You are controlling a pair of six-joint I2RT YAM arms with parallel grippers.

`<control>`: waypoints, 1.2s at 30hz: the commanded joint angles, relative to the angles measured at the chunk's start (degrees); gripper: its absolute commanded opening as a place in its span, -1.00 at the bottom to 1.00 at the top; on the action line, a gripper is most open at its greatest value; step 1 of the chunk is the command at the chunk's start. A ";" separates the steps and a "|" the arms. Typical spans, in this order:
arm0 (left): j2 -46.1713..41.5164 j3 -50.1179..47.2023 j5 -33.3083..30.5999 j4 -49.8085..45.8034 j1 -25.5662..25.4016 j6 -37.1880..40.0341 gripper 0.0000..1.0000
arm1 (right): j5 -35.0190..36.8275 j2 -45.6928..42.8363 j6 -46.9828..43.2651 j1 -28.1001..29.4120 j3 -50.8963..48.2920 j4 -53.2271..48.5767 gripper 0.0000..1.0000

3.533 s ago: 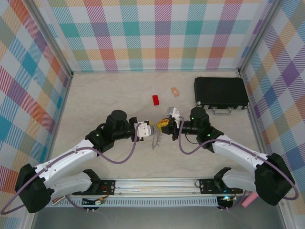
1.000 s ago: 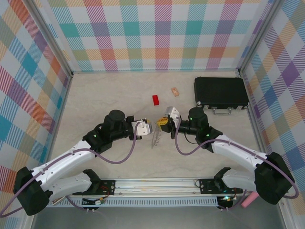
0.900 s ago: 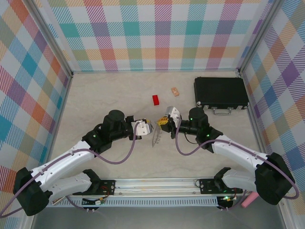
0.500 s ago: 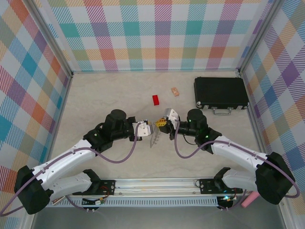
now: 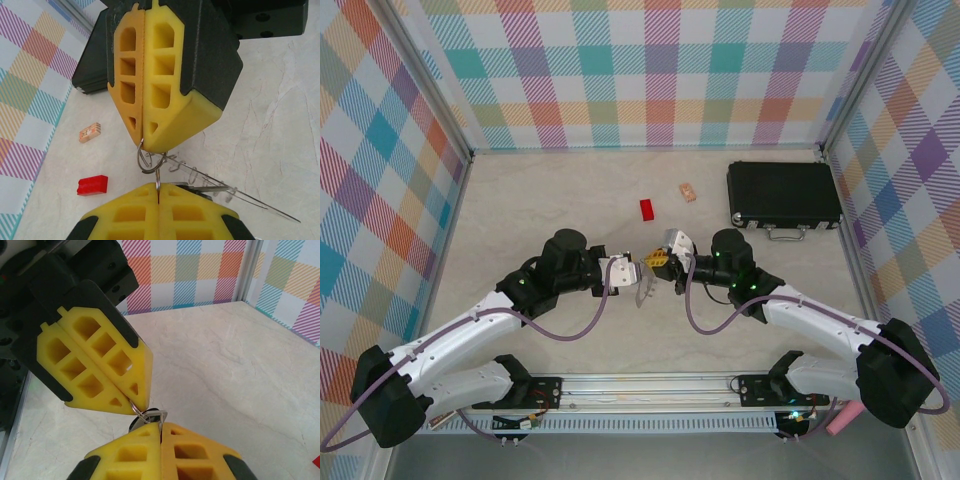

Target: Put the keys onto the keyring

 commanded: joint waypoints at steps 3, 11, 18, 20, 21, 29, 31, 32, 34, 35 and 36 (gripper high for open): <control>-0.60 1.41 -0.78 2.51 -0.26 -0.41 -1.00 | -1.00 0.15 -1.54 0.65 0.48 1.48 -1.00; -0.88 1.26 -1.31 3.04 -0.26 -0.87 -1.00 | -1.74 0.72 -1.99 1.04 0.72 0.98 -1.00; -1.02 1.12 -1.84 3.40 -0.24 -1.11 -1.00 | -2.18 0.82 -2.16 1.31 0.86 0.76 -1.00; -1.06 1.00 -1.86 3.39 -0.24 -1.15 -1.00 | -2.27 0.81 -2.25 1.35 0.88 0.65 -1.00; -1.06 0.99 -1.89 3.38 -0.24 -1.20 -1.00 | -2.27 0.80 -2.25 1.35 0.92 0.68 -1.00; -1.40 0.62 -2.54 3.91 -0.25 -1.03 -1.00 | -2.84 0.91 -2.34 1.44 0.89 0.64 -1.00; -1.62 0.51 -2.63 4.07 -0.26 -1.08 -1.00 | -2.97 0.87 -2.27 1.45 0.85 0.67 -1.00; -1.68 0.32 -2.72 4.27 -0.30 -1.03 -1.00 | -3.06 0.87 -2.25 1.45 0.86 0.60 -1.00; -1.61 0.40 -2.42 4.00 -0.29 -1.03 -1.00 | -3.24 0.87 -2.25 1.39 0.92 0.64 -1.00; -1.42 0.55 -2.00 3.55 -0.30 -1.05 -1.00 | -3.31 0.90 -2.18 1.44 0.90 0.61 -1.00; -1.24 0.57 -1.84 3.47 -0.30 -1.13 -1.00 | -3.40 0.87 -2.17 1.46 0.92 0.76 -1.00</control>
